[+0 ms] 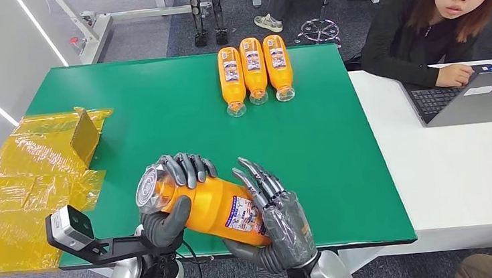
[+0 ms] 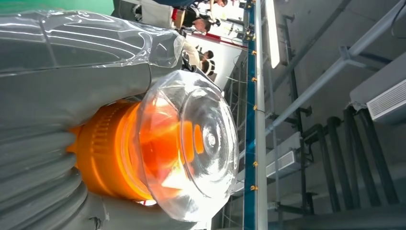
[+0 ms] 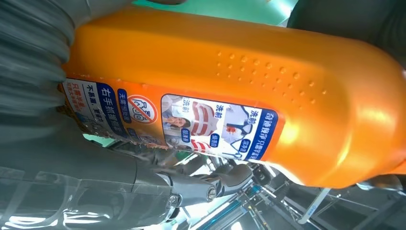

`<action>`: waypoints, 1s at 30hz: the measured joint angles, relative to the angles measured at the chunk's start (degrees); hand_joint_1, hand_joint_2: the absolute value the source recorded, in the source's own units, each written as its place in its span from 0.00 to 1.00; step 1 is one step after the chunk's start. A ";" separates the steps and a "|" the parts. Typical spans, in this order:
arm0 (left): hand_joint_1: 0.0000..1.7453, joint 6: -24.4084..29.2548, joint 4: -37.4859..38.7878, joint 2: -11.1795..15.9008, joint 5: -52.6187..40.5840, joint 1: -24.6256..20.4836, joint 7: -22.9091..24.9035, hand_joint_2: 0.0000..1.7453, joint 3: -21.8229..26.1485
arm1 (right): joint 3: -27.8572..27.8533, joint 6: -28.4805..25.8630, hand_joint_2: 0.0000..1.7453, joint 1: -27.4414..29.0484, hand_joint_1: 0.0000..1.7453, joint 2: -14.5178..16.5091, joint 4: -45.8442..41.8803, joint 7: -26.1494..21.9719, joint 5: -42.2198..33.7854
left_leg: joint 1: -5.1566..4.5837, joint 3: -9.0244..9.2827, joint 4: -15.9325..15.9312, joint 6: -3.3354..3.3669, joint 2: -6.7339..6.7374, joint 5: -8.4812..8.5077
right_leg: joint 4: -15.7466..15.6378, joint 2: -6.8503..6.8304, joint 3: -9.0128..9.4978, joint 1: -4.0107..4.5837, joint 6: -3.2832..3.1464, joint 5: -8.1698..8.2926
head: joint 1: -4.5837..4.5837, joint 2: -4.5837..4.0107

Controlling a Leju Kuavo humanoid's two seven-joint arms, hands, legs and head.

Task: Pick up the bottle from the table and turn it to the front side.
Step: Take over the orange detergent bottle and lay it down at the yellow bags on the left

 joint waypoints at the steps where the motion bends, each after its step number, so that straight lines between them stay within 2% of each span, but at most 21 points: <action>1: 0.98 0.08 0.00 0.01 0.01 0.00 0.00 1.00 0.00 | -0.03 -0.05 1.00 0.00 0.00 0.00 -0.02 -0.09 0.01 | 0.00 0.00 0.00 0.00 0.00 0.00 | 0.00 0.00 0.00 0.00 0.00 0.00 | 0.00 -0.01; 10: 0.97 1.01 0.00 -0.01 -0.18 0.01 0.02 1.00 0.00 | -0.10 -0.95 1.00 -0.02 0.00 0.15 -0.01 -0.77 0.00 | 0.00 0.00 0.00 0.00 0.00 0.00 | 0.00 0.00 0.00 0.00 0.00 0.00 | -0.01 0.00; 12: 0.95 2.60 0.01 0.02 -1.41 -0.01 -0.02 1.00 0.02 | -0.10 -1.33 1.00 -0.04 0.00 0.22 -0.01 -0.84 0.00 | 0.00 -0.01 0.00 0.00 0.00 0.00 | 0.00 0.00 0.00 0.00 0.00 0.00 | 0.00 0.00; 14: 0.94 6.82 0.18 0.13 -5.66 -0.28 -0.44 1.00 0.18 | -0.10 -1.75 1.00 -0.09 0.00 0.27 0.01 -0.88 0.03 | 0.00 -0.01 0.00 0.00 0.00 0.00 | 0.00 0.00 0.00 0.00 0.00 0.00 | 0.00 -0.01; 18: 0.92 15.01 2.03 0.68 -15.55 -1.84 -1.51 1.00 2.32 | -0.07 -2.17 0.00 -0.42 0.00 0.33 0.10 -0.42 0.09 | 0.01 0.00 -0.01 -0.02 0.00 0.02 | 0.03 0.00 0.00 0.01 -0.03 0.02 | -0.01 -0.01; 30: 0.93 22.92 8.15 2.75 -25.91 -5.98 -2.82 1.00 13.10 | 0.63 -2.67 0.00 -1.31 0.00 0.44 1.38 -1.50 -1.67 | 0.03 0.00 -0.02 -0.05 0.00 0.04 | 0.05 0.01 -0.01 0.02 -0.05 0.03 | 0.01 0.00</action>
